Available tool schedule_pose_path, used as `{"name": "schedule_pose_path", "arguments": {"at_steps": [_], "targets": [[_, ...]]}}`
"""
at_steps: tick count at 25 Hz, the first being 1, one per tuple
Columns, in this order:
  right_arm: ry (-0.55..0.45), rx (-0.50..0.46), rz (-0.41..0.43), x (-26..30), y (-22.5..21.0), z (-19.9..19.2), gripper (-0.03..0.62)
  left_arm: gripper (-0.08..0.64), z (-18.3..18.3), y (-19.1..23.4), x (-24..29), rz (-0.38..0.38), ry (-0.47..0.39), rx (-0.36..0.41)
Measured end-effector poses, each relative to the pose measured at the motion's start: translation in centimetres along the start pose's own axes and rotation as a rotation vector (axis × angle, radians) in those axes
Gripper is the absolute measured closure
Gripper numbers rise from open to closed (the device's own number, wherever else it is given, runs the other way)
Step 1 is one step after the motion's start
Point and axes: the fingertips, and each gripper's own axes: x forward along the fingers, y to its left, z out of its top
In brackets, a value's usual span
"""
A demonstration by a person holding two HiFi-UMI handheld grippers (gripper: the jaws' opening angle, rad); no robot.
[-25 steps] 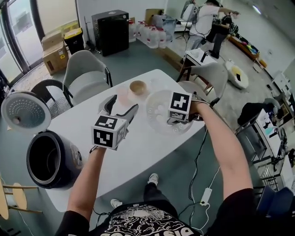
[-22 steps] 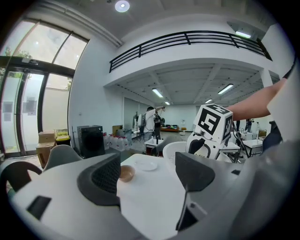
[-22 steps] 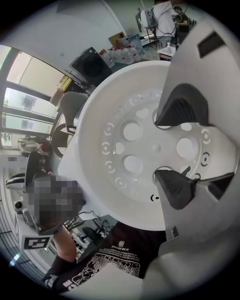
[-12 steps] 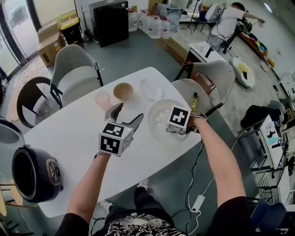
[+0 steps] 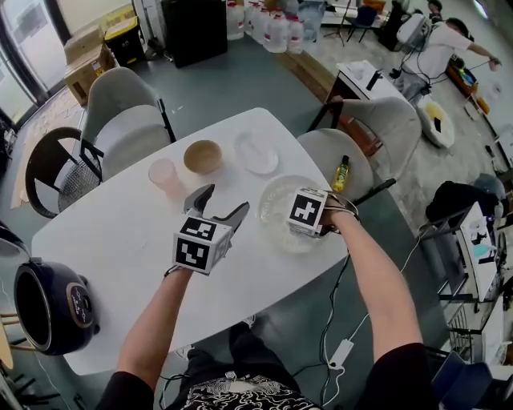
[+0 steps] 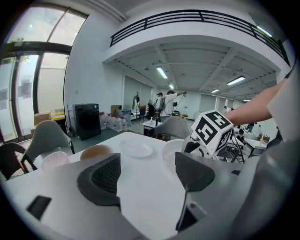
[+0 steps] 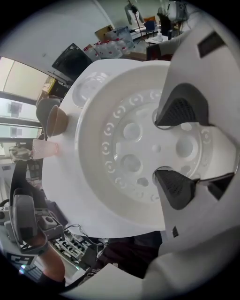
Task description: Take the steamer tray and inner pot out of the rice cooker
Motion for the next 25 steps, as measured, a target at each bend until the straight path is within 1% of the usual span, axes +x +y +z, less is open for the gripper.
{"name": "schedule_pose_path", "arguments": {"at_steps": [4,6,14,16,18,19,20,23,25], "targets": [[-0.02,-0.024,0.02,1.1,-1.2,-0.2,0.281,0.202,0.6,-0.3,2.0,0.008,0.012,0.001],[-0.017,-0.024,0.017,1.3,-2.0,-0.6,0.281,0.202,1.2,-0.6,2.8,0.007,0.013,0.003],[-0.023,-0.016,0.052,1.6,-2.6,-1.0,0.276,0.202,1.4,-0.3,3.2,0.021,0.032,0.011],[-0.028,-0.016,0.047,1.5,-2.8,-1.0,0.258,0.202,1.6,-0.3,3.3,0.024,0.031,0.011],[-0.032,-0.014,0.042,1.3,-2.9,-1.1,0.255,0.202,1.8,-0.3,3.3,0.028,0.029,0.009],[-0.03,-0.014,0.037,1.2,-2.9,-1.2,0.262,0.202,1.8,-0.2,3.2,0.03,0.028,0.008],[-0.028,-0.013,0.028,1.1,-3.0,-1.2,0.293,0.202,1.9,-0.2,3.2,0.032,0.026,0.006],[-0.001,-0.002,-0.01,-0.3,-3.5,-1.7,0.296,0.202,2.4,0.2,2.6,0.04,0.018,0.005],[-0.018,0.005,-0.03,-1.6,-3.9,-1.2,0.298,0.202,3.0,0.8,1.8,0.055,0.008,0.003]]}}
